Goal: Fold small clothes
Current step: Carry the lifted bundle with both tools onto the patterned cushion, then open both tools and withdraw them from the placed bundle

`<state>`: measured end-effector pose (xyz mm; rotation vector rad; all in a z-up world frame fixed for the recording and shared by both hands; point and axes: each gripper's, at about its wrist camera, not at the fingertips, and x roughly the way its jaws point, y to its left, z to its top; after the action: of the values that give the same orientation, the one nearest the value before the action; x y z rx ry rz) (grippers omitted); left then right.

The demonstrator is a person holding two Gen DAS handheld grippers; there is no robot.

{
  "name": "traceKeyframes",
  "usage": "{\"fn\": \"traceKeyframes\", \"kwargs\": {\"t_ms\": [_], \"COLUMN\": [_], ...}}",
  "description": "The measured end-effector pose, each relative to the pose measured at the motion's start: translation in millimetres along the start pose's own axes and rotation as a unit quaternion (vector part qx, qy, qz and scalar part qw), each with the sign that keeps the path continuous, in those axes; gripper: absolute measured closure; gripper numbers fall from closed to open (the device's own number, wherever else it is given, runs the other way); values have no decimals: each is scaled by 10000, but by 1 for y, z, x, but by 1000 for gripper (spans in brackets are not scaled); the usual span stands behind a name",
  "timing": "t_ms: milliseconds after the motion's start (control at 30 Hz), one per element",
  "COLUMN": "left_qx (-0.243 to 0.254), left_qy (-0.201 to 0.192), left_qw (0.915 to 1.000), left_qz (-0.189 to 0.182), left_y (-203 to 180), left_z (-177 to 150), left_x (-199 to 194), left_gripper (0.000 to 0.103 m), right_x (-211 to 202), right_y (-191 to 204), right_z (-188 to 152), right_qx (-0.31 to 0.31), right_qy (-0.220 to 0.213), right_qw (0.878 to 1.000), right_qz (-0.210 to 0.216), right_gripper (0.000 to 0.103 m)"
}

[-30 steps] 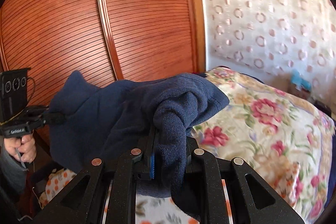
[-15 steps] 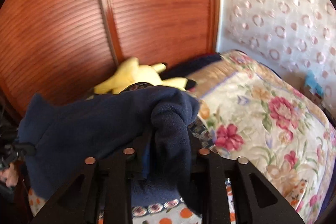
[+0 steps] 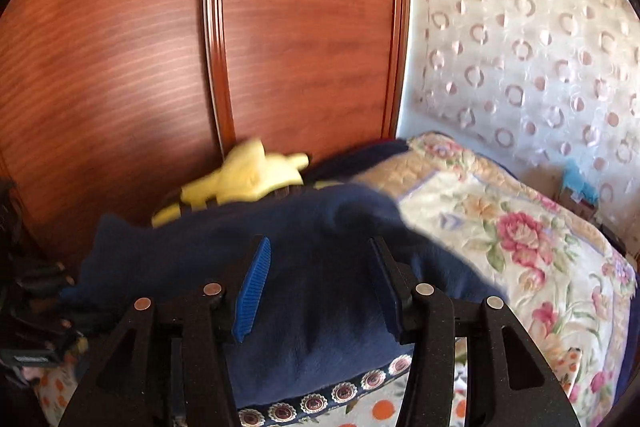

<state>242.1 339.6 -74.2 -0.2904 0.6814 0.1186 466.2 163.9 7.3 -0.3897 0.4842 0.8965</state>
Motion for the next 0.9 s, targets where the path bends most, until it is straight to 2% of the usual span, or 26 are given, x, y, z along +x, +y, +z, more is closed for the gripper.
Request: {"fn": "traceKeyframes", "kwargs": {"t_ms": [33, 100, 233, 300, 400, 467, 600, 900], "left_qx": [9, 14, -15, 42, 138, 158, 216, 637], "left_qy": [-22, -41, -108, -162, -195, -230, -253, -257], "left_qw": [10000, 10000, 9998, 9995, 9992, 9990, 9986, 9971], "left_qz": [39, 28, 158, 282, 333, 360, 410, 320], "left_y": [0, 1, 2, 1, -3, -4, -10, -51], "left_z": [0, 0, 0, -1, -4, -6, -9, -29], "left_x": [-1, -2, -7, -11, -17, -23, -34, -58], "left_gripper": [61, 57, 29, 23, 22, 22, 22, 22], "right_x": [9, 13, 14, 3, -1, -17, -46, -120], "right_y": [-4, -6, -10, -2, 4, 19, 33, 61], "right_z": [-3, -2, 0, 1, -2, -22, -35, -79], "right_qx": [78, 182, 247, 253, 298, 328, 370, 646], "right_qy": [85, 172, 92, 54, -12, -75, -201, -344], "right_qw": [9999, 9997, 9996, 9997, 9995, 9993, 9989, 9964], "right_qz": [17, 69, 29, -12, -106, -140, -196, -424], "right_gripper": [51, 51, 50, 50, 49, 48, 45, 33]}}
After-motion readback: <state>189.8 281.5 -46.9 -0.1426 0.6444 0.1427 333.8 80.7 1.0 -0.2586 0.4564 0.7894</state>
